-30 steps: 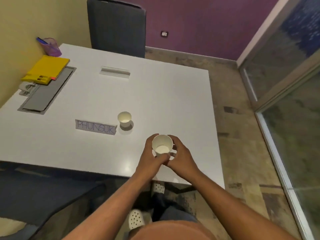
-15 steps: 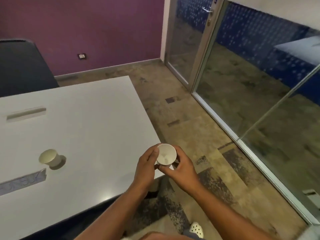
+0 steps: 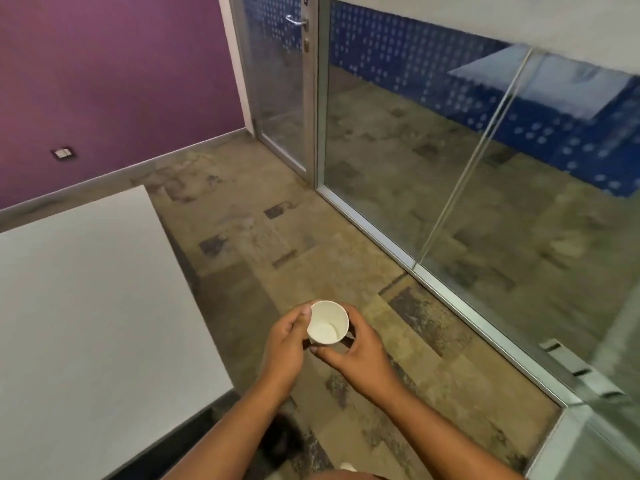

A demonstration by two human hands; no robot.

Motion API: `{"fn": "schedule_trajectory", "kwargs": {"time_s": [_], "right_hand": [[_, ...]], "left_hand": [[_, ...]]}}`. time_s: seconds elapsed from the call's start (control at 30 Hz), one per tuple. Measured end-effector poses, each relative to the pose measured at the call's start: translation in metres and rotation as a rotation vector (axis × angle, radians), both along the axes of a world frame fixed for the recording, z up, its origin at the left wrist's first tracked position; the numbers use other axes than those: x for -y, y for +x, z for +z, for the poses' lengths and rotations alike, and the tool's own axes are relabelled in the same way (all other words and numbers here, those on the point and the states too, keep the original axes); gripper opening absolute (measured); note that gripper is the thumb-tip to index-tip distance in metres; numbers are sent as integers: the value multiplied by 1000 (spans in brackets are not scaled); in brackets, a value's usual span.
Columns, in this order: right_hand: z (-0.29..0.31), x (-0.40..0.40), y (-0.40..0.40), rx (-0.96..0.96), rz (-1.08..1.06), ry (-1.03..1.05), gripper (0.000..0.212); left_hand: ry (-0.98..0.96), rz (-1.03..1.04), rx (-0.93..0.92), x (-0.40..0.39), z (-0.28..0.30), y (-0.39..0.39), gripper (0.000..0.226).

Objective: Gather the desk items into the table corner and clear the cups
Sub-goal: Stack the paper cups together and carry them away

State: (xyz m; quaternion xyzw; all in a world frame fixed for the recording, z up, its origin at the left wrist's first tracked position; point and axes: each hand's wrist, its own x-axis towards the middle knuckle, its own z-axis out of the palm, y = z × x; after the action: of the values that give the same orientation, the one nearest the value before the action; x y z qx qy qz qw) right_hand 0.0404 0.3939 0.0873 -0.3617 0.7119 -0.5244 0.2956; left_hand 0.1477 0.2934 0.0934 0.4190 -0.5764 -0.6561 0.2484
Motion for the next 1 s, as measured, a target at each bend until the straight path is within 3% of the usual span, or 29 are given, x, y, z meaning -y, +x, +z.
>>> {"fn": "schedule_trajectory", "kwargs": {"time_s": [0.33, 0.5, 0.67, 0.83, 1.0], "right_hand": [[-12, 31, -92, 11, -80, 4, 64], [-29, 80, -130, -4, -116, 46, 68], [-38, 156, -179, -65, -110, 111, 67], [-27, 256, -207, -71, -51, 110, 64], [-22, 367, -209, -44, 62, 62, 63]], "left_hand": [[-7, -17, -17, 33, 2, -103, 28], [53, 0, -3, 84, -28, -149, 28], [128, -2, 8, 158, -51, -195, 28], [149, 35, -11, 251, -38, -214, 29], [104, 199, -3, 347, -30, -212, 27]]}}
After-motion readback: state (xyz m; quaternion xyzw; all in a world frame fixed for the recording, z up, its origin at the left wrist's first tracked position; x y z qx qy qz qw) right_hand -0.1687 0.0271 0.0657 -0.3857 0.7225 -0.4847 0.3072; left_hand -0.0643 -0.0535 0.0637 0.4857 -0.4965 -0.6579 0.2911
